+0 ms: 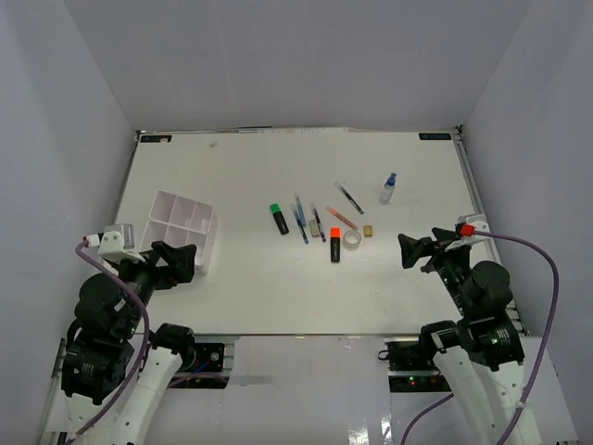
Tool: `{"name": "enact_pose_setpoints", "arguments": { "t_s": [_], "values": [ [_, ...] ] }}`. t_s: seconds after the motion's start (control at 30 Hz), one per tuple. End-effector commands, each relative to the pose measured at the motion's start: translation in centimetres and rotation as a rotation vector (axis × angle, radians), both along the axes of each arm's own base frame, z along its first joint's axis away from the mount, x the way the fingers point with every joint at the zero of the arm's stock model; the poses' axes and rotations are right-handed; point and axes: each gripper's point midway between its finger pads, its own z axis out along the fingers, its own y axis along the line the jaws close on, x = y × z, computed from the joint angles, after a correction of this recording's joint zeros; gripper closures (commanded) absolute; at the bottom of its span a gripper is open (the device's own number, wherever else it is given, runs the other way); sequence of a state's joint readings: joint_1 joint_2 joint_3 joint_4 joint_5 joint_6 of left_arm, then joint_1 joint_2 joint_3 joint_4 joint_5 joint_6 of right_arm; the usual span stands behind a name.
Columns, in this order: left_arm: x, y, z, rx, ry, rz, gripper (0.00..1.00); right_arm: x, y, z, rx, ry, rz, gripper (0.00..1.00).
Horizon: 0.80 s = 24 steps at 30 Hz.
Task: Sort the stationery into containers
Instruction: Pick up the stationery from the corner of the board.
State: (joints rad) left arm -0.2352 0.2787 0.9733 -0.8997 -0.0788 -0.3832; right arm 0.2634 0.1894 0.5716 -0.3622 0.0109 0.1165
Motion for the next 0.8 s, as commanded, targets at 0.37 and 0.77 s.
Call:
{"name": "enact_pose_setpoints", "arguments": {
  "t_s": [0.37, 0.77],
  "values": [
    [3.9, -4.0, -1.0, -0.067, 0.055, -0.146, 0.02, 7.0, 3.8, -9.3, 0.077, 0.331, 0.038, 0.1],
    [7.3, -6.7, -5.2, -0.064, 0.069, -0.26, 0.02, 15.8, 2.7, -11.5, -0.02, 0.222, -0.105, 0.04]
  ]
}}
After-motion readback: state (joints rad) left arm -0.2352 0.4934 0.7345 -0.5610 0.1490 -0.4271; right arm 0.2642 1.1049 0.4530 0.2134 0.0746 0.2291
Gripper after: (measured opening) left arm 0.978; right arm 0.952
